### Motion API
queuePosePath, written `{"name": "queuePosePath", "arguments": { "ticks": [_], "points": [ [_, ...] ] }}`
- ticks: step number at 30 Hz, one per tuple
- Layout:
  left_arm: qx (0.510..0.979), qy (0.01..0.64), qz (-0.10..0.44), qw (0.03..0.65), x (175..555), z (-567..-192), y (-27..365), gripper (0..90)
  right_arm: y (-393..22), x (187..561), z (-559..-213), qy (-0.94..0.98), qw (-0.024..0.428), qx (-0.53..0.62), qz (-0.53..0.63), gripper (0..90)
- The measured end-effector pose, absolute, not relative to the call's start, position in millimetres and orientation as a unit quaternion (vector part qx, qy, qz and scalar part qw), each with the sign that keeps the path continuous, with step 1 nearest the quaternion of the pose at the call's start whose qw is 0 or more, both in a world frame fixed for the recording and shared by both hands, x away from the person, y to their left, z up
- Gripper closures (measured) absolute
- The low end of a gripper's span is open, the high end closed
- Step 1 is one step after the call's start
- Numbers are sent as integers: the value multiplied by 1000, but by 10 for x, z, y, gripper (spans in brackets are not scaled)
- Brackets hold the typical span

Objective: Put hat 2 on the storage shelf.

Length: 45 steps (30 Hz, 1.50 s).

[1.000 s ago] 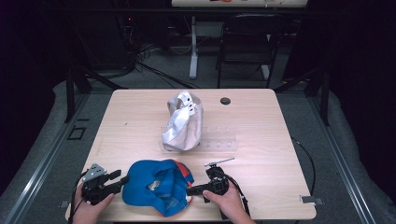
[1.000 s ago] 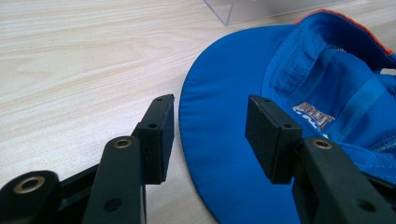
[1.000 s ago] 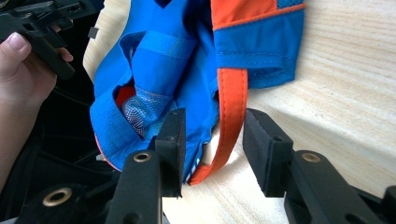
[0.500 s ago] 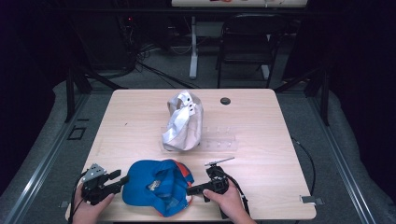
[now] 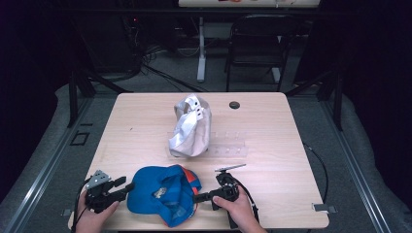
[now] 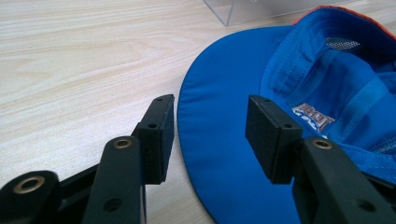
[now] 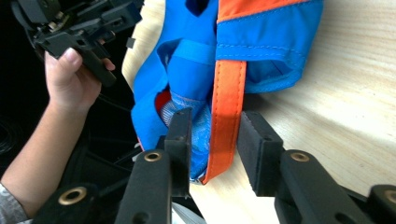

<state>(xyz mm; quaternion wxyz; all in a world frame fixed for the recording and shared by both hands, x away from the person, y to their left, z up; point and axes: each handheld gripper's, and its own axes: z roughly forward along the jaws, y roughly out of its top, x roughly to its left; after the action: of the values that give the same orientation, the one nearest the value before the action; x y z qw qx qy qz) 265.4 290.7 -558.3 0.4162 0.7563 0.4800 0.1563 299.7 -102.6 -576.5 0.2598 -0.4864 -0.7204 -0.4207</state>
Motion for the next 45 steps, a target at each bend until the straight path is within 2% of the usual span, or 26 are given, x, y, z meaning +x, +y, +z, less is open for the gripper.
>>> {"name": "queuePosePath", "arguments": {
  "ticks": [14,21,30,45],
  "points": [
    [759,481,153,412,2660,-5584,2918,524,-1012,2992,-5727,-722,233,-498,-420,771],
    [759,480,153,412,2660,-5581,2920,524,-1038,2992,-5711,-717,237,-506,-416,775],
    [760,479,155,411,2660,-5575,2924,524,-1176,3011,-5590,-716,210,-532,-401,777],
    [761,475,159,411,2660,-5577,2912,524,-1633,3087,-5373,-717,180,-563,-369,781]
  ]
}}
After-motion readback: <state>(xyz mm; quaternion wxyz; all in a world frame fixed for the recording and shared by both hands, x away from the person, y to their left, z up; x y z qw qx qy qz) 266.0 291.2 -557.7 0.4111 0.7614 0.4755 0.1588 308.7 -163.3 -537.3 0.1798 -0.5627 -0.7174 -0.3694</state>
